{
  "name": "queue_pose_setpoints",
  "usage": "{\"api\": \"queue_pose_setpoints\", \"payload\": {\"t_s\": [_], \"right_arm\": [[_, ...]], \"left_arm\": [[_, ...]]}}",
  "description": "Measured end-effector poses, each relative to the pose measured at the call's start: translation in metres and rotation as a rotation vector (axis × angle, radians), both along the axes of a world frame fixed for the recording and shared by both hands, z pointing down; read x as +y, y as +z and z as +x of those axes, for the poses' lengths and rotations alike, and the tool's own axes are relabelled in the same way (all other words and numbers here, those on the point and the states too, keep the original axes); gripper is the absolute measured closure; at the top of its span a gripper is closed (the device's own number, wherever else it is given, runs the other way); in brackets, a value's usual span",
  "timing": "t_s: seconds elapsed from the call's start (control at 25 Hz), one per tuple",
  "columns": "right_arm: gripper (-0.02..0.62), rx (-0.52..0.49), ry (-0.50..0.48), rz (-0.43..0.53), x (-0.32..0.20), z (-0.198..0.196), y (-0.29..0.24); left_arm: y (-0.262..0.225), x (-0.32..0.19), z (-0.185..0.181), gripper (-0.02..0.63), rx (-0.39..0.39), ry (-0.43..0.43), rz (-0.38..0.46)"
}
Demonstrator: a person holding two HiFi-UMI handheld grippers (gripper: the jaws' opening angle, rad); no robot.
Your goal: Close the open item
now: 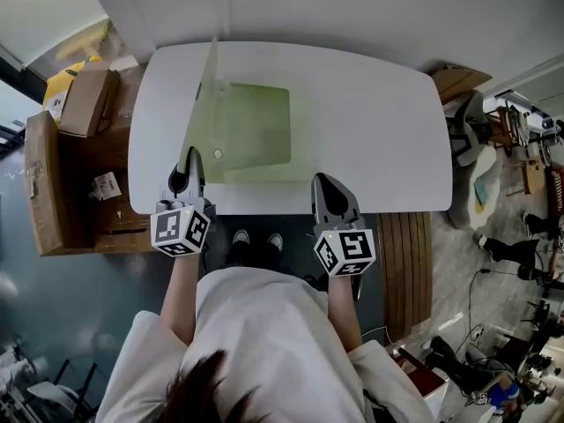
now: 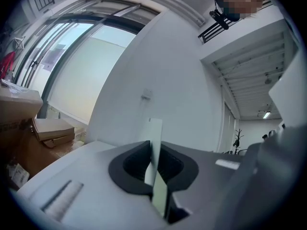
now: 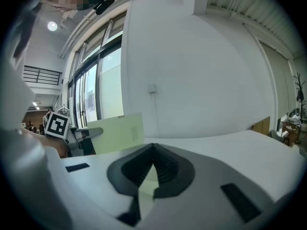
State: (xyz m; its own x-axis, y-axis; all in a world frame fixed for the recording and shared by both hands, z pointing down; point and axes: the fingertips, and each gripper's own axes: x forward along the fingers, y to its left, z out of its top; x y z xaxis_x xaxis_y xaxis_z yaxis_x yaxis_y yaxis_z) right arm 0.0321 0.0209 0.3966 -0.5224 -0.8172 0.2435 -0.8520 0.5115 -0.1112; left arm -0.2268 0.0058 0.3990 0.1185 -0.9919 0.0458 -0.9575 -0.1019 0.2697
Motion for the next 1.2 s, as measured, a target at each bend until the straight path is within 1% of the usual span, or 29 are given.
{"api": "queue_pose_setpoints", "payload": {"t_s": [0.28, 0.48, 0.64, 0.76, 1.0, 1.08, 1.2], "right_arm": [[0.591, 0.005, -0.009, 0.021, -0.004, -0.014, 0.002], [0.591, 0.008, 0.002, 0.026, -0.011, -0.024, 0.010], [0.591, -0.004, 0.022, 0.023, -0.016, -0.027, 0.012], [0.591, 0.000, 0.018, 0.011, -0.019, -0.029, 0.015], [0.591, 0.008, -0.002, -0.022, -0.028, -0.025, 0.024], [0.591, 0.010, -0.017, -0.029, -0.036, -0.021, 0.025], [0.591, 0.009, -0.050, -0.033, -0.048, -0.017, 0.025]], "left_arm": [[0.002, -0.002, -0.003, 0.594, 0.009, 0.014, 0.002], [0.002, -0.002, -0.005, 0.594, 0.043, 0.023, 0.005], [0.002, -0.001, -0.005, 0.594, 0.049, 0.041, 0.001], [-0.001, -0.002, -0.005, 0.594, 0.061, 0.046, 0.003], [-0.003, -0.004, 0.000, 0.594, 0.024, 0.055, -0.008], [-0.004, -0.006, 0.001, 0.594, 0.008, 0.044, -0.013], [-0.006, -0.007, 0.000, 0.594, 0.009, 0.012, -0.019]]}}
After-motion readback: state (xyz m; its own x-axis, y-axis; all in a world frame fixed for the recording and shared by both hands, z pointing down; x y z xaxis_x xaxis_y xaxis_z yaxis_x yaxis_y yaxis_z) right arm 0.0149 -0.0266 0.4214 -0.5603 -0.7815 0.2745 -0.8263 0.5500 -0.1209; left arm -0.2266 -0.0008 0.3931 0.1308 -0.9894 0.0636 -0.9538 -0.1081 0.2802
